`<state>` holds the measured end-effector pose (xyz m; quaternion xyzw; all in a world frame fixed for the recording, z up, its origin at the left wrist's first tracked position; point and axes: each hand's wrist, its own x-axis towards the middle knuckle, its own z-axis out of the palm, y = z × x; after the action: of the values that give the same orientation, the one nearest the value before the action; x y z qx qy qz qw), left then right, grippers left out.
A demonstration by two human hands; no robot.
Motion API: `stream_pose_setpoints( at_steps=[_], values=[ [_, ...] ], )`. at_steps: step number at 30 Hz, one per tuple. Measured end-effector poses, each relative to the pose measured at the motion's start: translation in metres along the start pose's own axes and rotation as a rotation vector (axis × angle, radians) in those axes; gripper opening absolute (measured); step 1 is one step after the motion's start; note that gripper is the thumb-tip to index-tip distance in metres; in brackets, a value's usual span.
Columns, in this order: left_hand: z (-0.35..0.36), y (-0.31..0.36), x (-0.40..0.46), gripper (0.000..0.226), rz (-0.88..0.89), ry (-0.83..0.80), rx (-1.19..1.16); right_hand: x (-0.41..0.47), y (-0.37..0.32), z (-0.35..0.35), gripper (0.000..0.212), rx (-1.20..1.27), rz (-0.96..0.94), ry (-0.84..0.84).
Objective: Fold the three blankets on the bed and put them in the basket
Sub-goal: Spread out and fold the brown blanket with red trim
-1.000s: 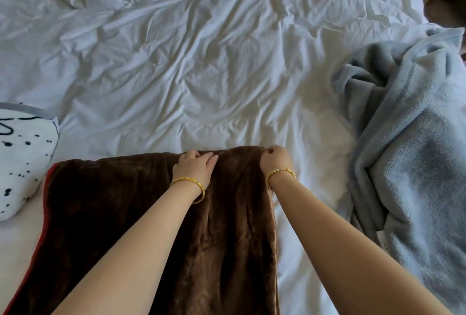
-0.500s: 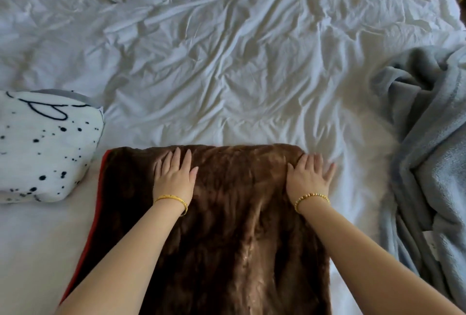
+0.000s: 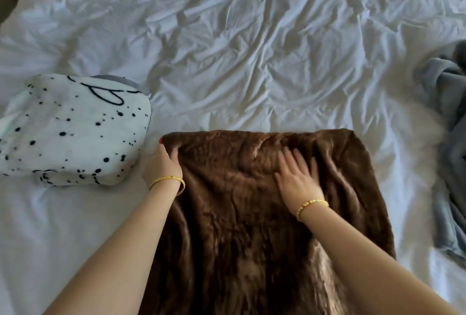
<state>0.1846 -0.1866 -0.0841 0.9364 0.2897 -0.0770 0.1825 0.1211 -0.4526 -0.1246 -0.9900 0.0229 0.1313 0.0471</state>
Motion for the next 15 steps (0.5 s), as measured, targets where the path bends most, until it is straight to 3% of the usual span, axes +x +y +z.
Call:
stream_pose_setpoints(
  at_steps=[3,5,7,9,11,12,15],
  values=[
    [0.004,0.005,-0.007,0.034,0.052,0.080,-0.026,-0.010,0.034,-0.008,0.055,-0.006,0.271,0.021],
    [0.016,0.023,-0.041,0.041,0.340,0.138,-0.023,-0.018,0.033,-0.015,0.055,0.023,0.361,0.090],
    [0.034,0.047,-0.086,0.049,0.685,0.179,-0.063,-0.025,0.011,-0.016,0.055,0.081,0.270,0.200],
    [0.051,0.059,-0.118,0.054,0.917,0.093,-0.034,-0.032,-0.011,-0.015,0.055,0.103,0.018,0.248],
    [0.065,0.048,-0.120,0.058,0.913,-0.102,0.141,-0.039,-0.012,-0.005,0.054,0.024,-0.168,0.202],
    [0.070,0.035,-0.110,0.060,0.844,-0.171,0.255,-0.043,-0.002,0.000,0.054,-0.015,-0.159,0.134],
    [0.070,-0.012,-0.067,0.062,0.645,-0.148,0.440,-0.044,0.048,0.014,0.057,-0.020,0.078,0.034]
  ],
)
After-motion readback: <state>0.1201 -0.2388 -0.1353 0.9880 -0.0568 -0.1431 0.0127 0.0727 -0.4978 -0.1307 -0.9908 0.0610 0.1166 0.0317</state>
